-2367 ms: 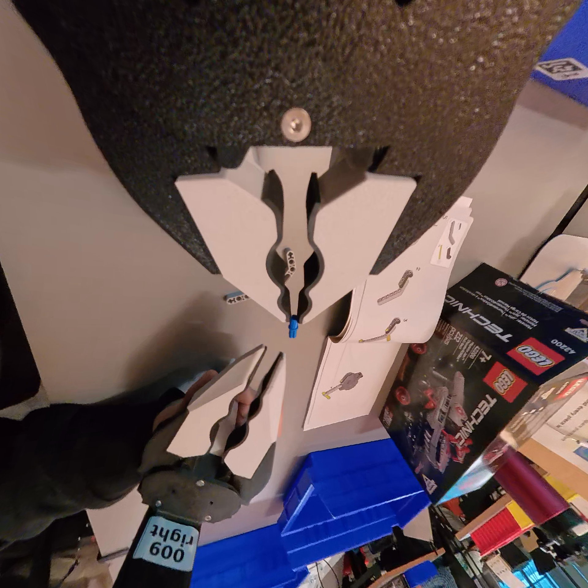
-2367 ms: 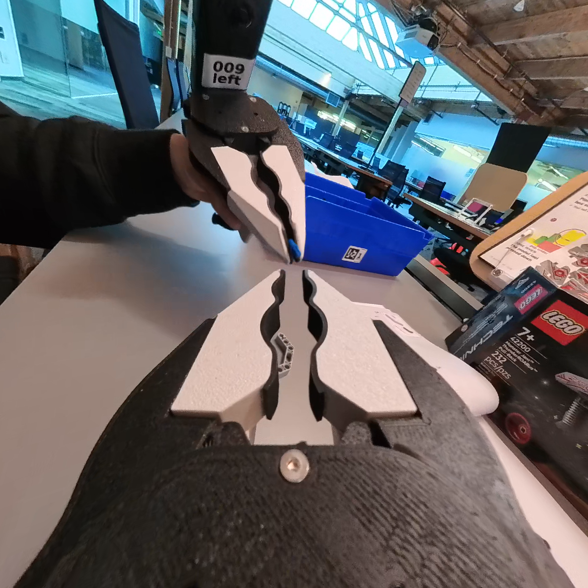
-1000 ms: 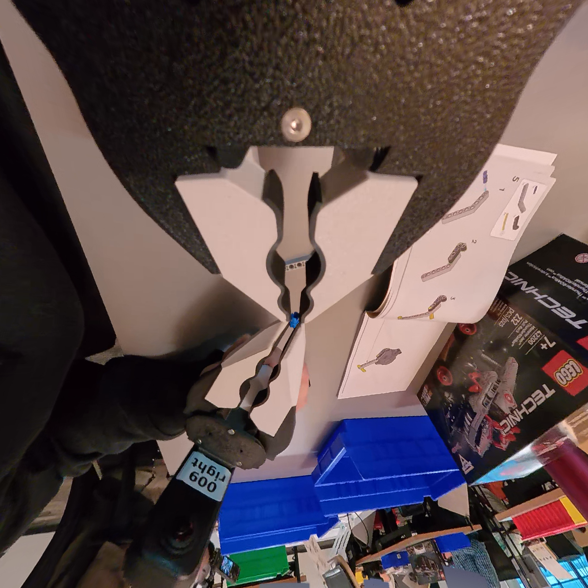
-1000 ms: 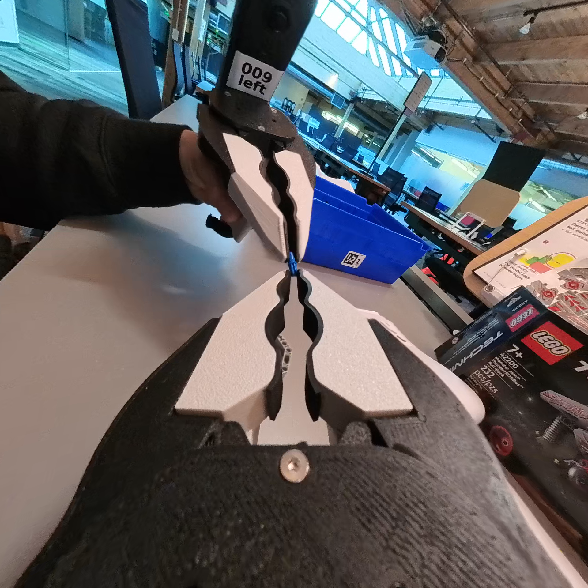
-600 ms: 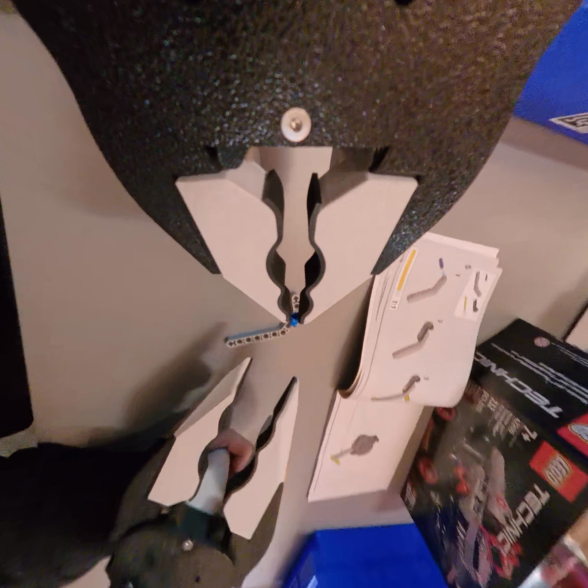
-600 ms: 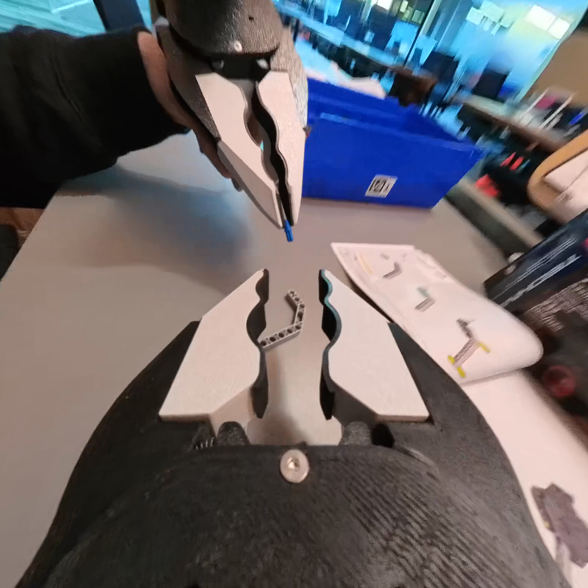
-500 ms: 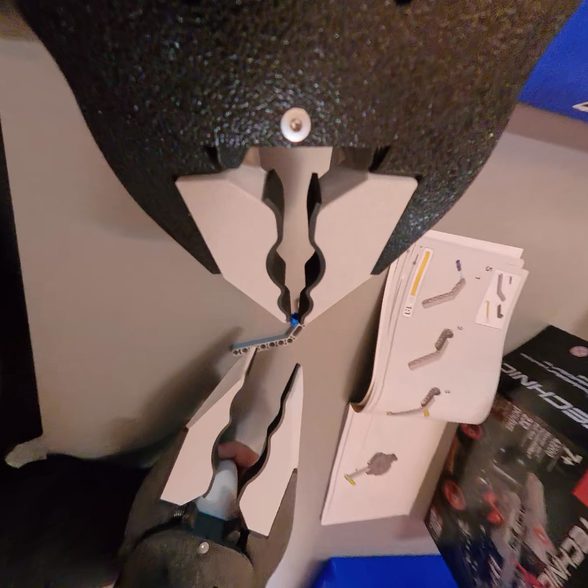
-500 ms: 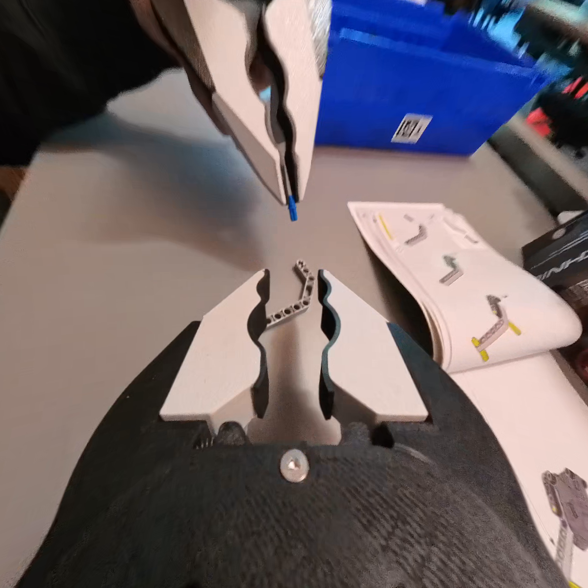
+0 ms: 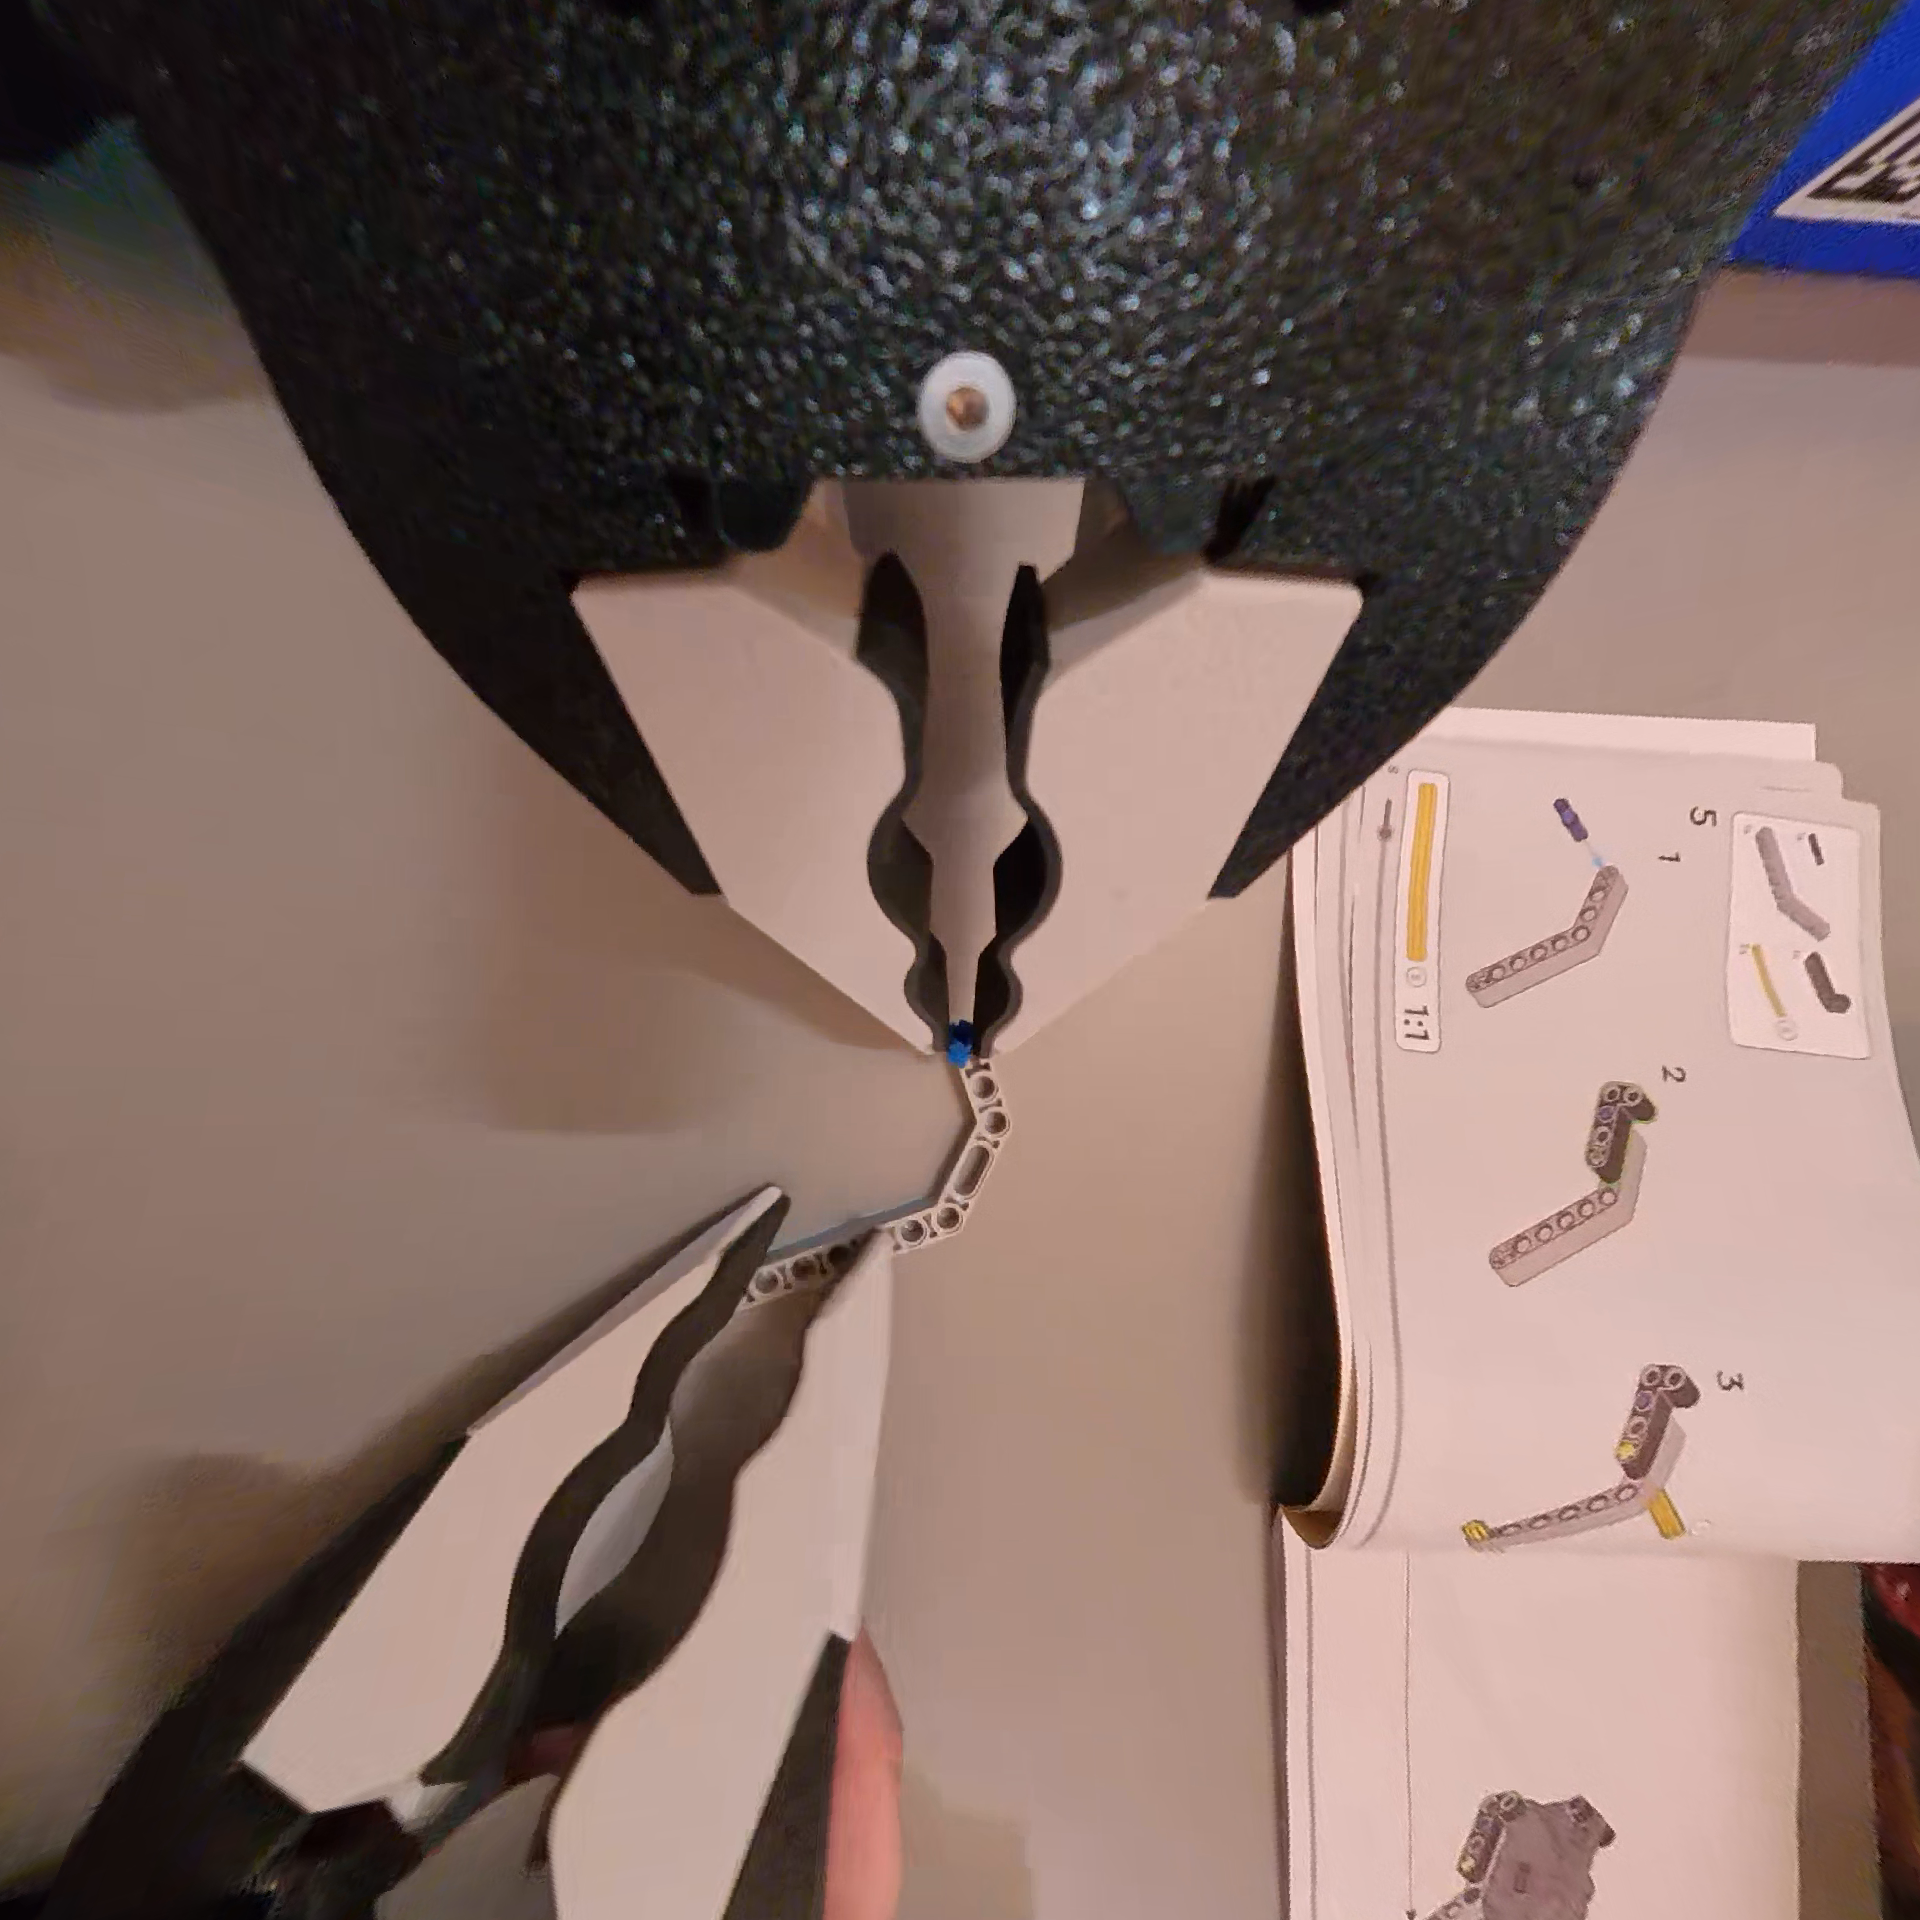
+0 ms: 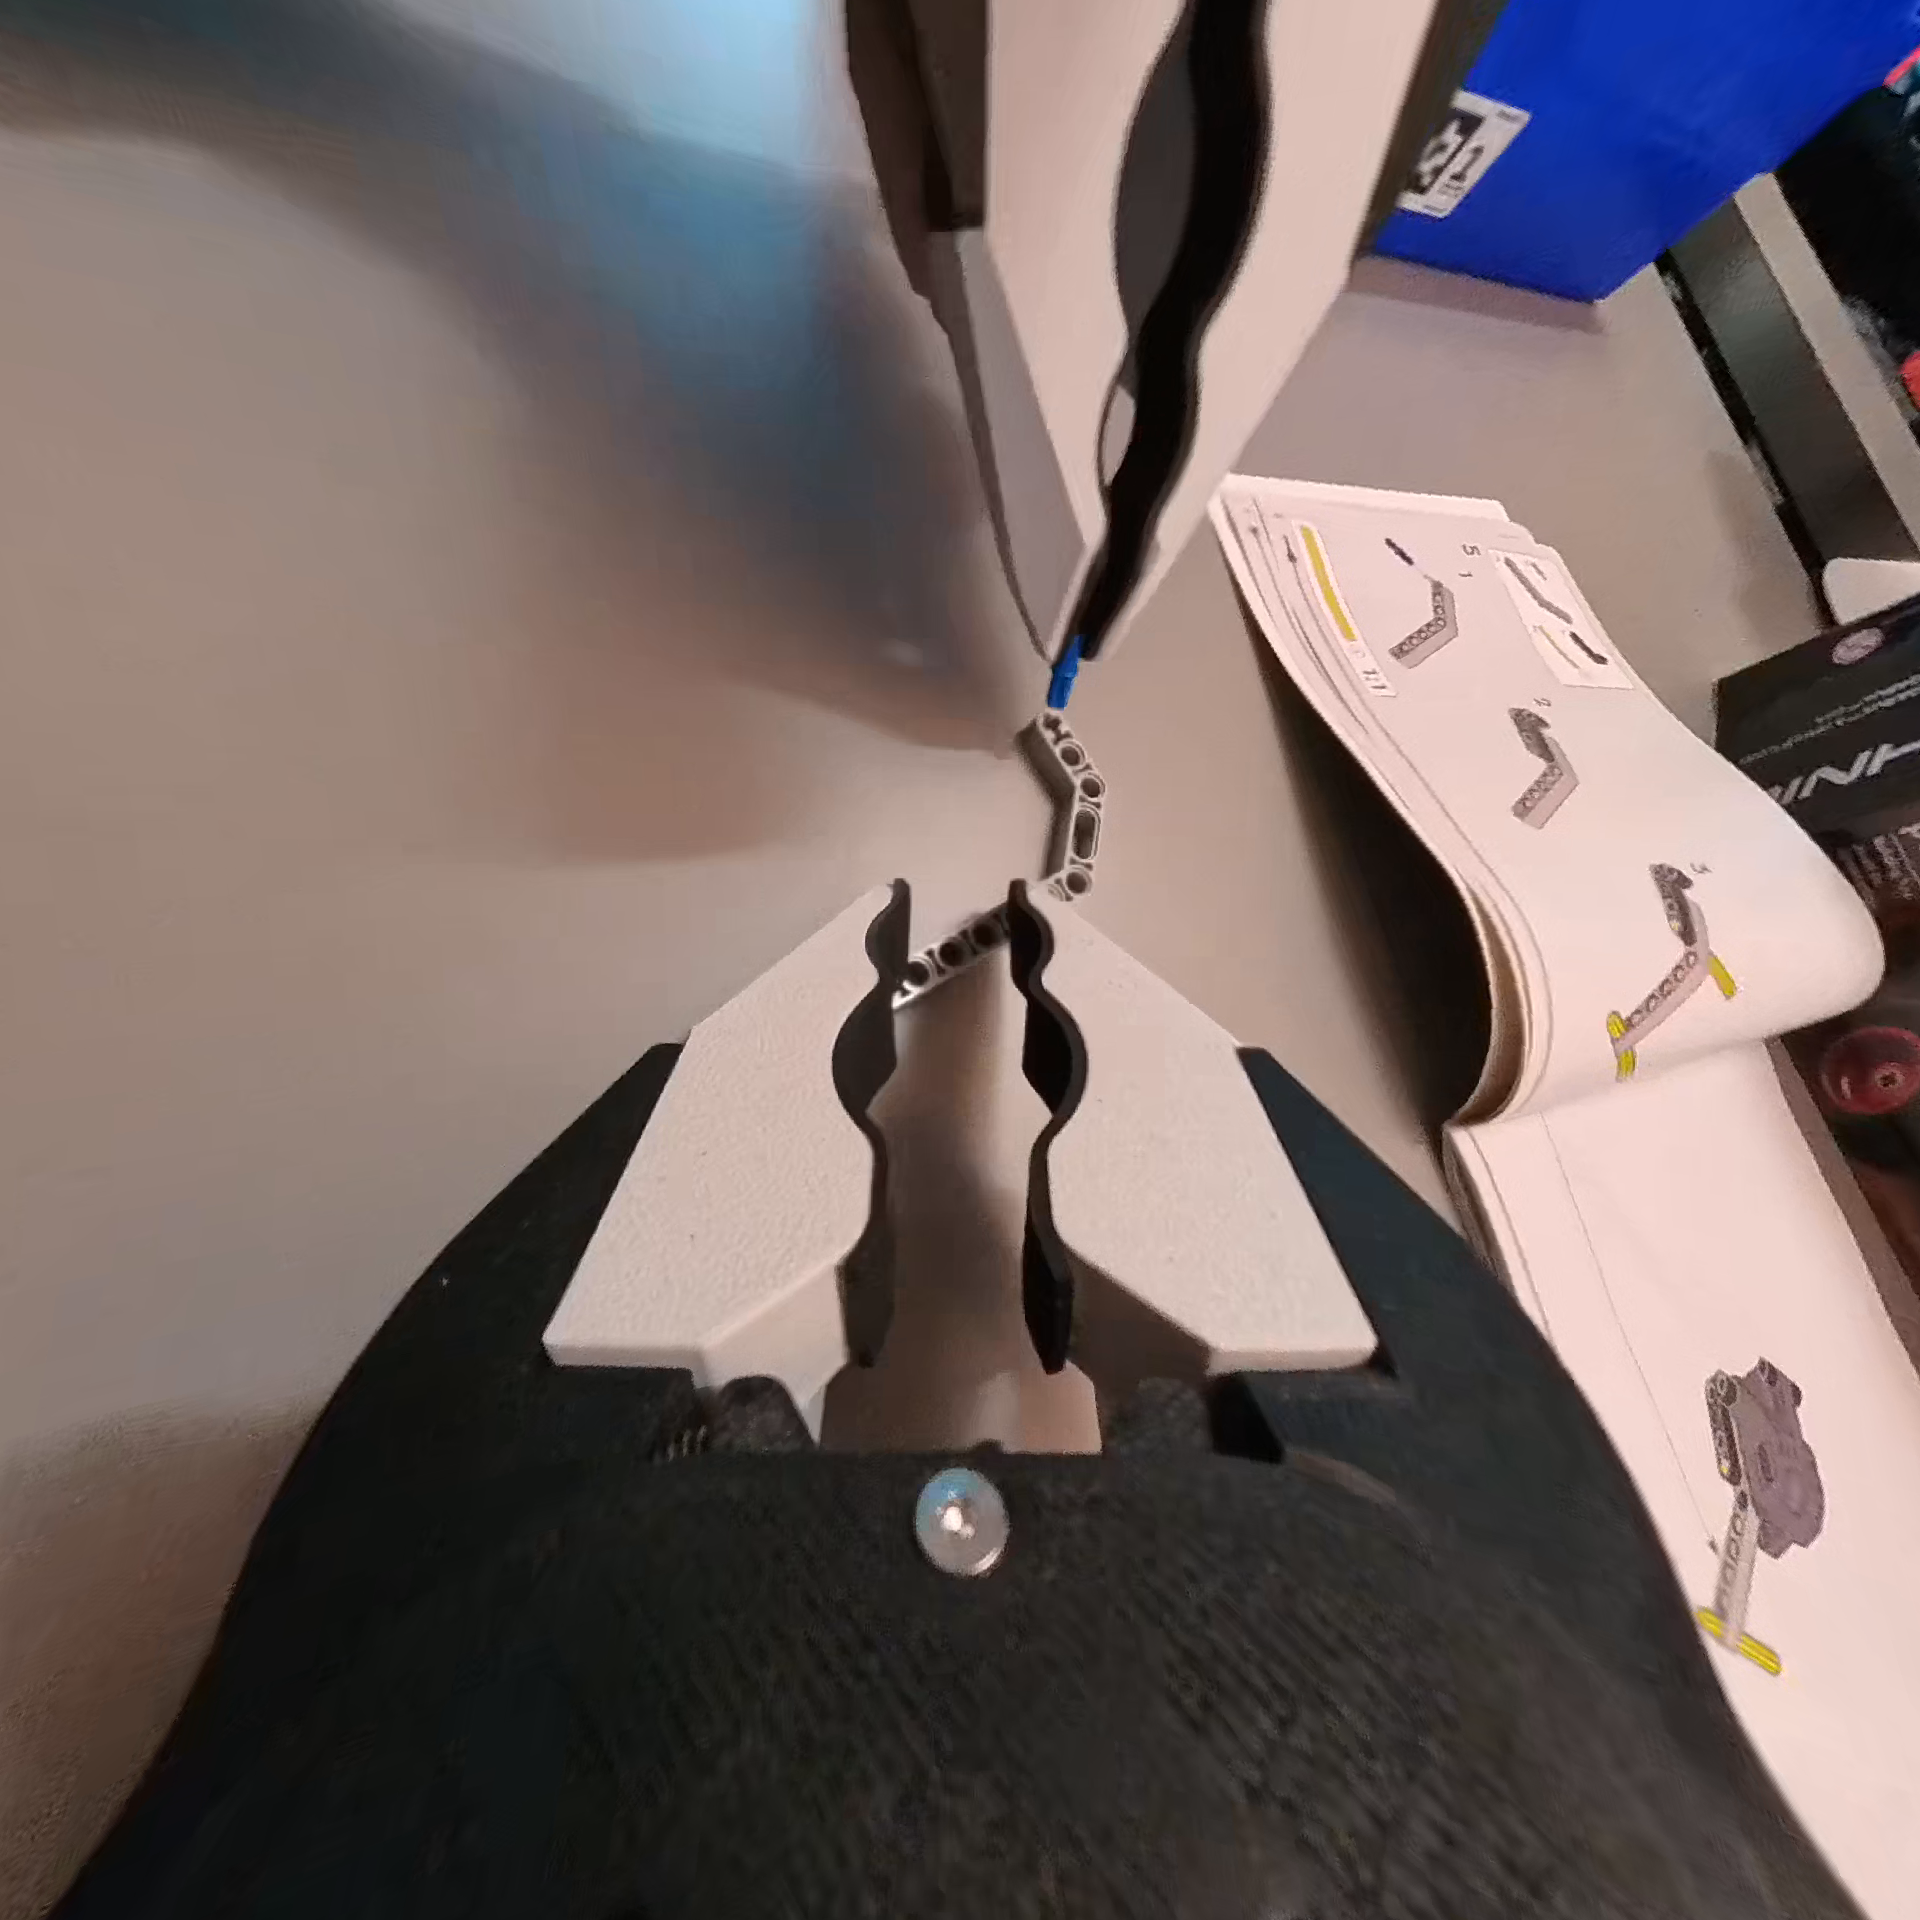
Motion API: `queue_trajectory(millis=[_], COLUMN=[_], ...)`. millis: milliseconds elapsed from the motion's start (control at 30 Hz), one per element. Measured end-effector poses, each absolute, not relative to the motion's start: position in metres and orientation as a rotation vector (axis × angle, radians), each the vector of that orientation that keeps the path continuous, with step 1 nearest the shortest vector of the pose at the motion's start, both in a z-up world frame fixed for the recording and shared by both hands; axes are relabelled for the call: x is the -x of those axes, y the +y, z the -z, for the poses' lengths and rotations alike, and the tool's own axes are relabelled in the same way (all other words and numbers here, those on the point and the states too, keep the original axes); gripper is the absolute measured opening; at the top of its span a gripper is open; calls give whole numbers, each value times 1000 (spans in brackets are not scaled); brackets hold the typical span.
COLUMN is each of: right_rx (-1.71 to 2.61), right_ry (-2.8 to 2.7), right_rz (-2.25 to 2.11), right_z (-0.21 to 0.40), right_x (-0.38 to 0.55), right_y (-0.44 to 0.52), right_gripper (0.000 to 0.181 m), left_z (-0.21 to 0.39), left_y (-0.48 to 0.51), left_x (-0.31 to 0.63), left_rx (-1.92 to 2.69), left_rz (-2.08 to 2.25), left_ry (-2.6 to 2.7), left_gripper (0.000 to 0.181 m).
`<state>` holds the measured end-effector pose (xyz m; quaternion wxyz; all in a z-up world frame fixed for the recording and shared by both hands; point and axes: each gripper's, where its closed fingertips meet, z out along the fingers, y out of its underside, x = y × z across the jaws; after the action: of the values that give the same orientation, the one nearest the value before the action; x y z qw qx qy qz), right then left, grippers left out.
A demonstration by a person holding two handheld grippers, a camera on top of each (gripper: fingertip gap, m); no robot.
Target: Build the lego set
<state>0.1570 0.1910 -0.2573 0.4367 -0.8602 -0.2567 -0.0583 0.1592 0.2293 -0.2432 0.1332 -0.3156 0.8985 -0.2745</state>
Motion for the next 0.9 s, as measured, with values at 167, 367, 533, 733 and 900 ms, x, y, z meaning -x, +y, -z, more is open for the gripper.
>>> queue_trajectory(millis=[167,367,533,733,900], right_rx=[2133,2126,2124,2123,2124], right_ry=[-628,-618,-618,-619,-617], right_rz=[161,169,177,183,180], right_z=[257,257,257,257,257], right_x=[-156,-157,-157,-158,-158], right_y=[193,194,194,194,195], right_gripper=[9,6,6,5,5], left_z=[251,252,252,253,253], left_y=[233,233,233,233,233], left_x=[-159,-158,-158,-158,-158], left_rx=[915,847,737,735,853], left_rz=[705,633,458,236,171], left_ry=[2663,2730,2831,2964,3038], left_gripper=[1,1,2,2,1])
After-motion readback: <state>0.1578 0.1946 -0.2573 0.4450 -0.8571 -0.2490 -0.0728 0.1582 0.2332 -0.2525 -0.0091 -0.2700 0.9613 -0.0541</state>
